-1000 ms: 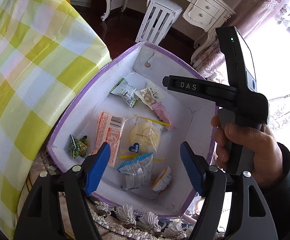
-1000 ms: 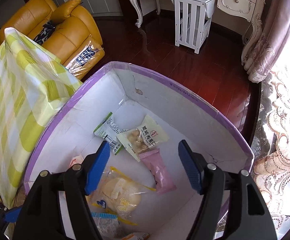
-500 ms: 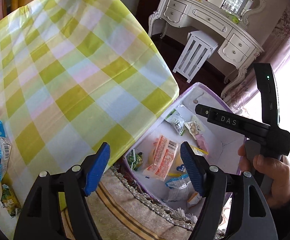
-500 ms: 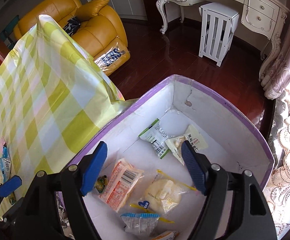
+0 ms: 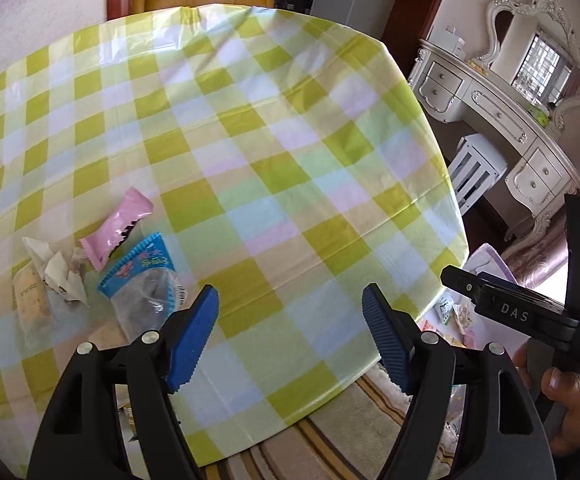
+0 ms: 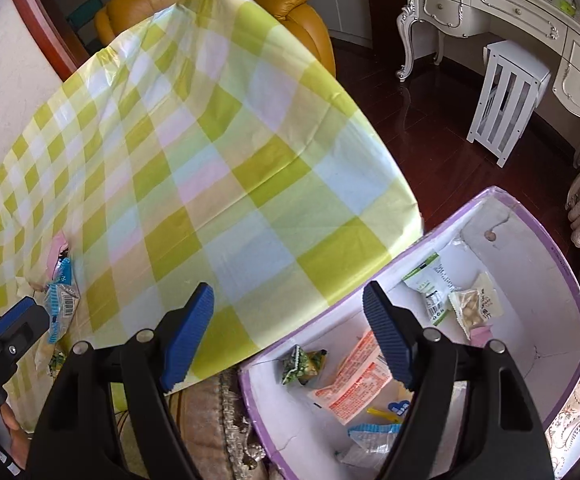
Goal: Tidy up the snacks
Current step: 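Move both open tools back over the snack pile, then grasp the clear cracker packet with the left tool while the right tool grasps the blue-topped seed bag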
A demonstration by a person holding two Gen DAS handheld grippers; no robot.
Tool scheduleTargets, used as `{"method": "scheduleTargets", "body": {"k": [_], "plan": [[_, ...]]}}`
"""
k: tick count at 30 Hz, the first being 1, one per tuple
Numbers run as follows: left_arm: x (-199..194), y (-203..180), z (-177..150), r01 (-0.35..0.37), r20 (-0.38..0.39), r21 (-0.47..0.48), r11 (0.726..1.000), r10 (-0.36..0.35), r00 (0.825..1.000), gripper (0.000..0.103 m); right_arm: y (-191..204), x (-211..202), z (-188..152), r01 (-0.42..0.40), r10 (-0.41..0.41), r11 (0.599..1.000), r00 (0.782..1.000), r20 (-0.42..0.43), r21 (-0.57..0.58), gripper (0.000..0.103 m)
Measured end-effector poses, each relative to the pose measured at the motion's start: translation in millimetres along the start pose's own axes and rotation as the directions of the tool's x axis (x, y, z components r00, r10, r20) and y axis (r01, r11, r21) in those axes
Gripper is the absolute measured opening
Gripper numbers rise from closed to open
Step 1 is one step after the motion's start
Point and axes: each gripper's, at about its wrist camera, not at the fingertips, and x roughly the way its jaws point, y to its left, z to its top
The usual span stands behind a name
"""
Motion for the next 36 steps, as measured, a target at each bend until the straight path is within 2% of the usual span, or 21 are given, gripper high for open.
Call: {"method": "scheduleTargets", "body": {"k": [5,10,14,20,27,31,36], "plan": [[-11.1,49.4,-4.3,-0.044,0.018,-0.092,0.995,0.046,0.999,0.073,41.8,4.9,-2.6,-0.038,0.037,0.997,0.999,-0.016,-0.067,0.077],[-29.1,101.8,-5.1,-0.115,0.058,-0.200,0.973,0.129,0.990,0.073,84.5,10.2,-9.3,-0.076,0.072,0.988,0.997,-0.037,-0.138,0.077],[-39.1,150.2,-7.2,-0.200,0.059,-0.299,0.933,0.227,0.972,0.073,118.0,14.1,-12.2,-0.108,0.101,0.977,0.994,-0.045,-0.185,0.077],[-40.7,207.2,-20.1,-0.287,0.006,-0.401,0.870,0.316,0.949,0.073,168.5,18.4,-16.4,-0.163,0.151,0.950,0.986,-0.065,-0.268,0.079],[-29.7,230.3,-34.9,-0.312,-0.040,-0.437,0.843,0.328,0.944,0.073,222.8,30.0,-26.3,-0.215,0.188,0.904,0.976,-0.108,-0.368,0.080],[-22.2,231.1,-37.5,-0.309,-0.054,-0.427,0.850,0.317,0.947,0.073,246.8,43.7,-34.2,-0.229,0.186,0.881,0.972,-0.142,-0.414,0.081],[-9.3,232.1,-37.1,-0.319,-0.076,-0.408,0.855,0.316,0.946,0.073,263.1,67.0,-39.5,-0.220,0.156,0.871,0.972,-0.176,-0.440,0.081]]}}
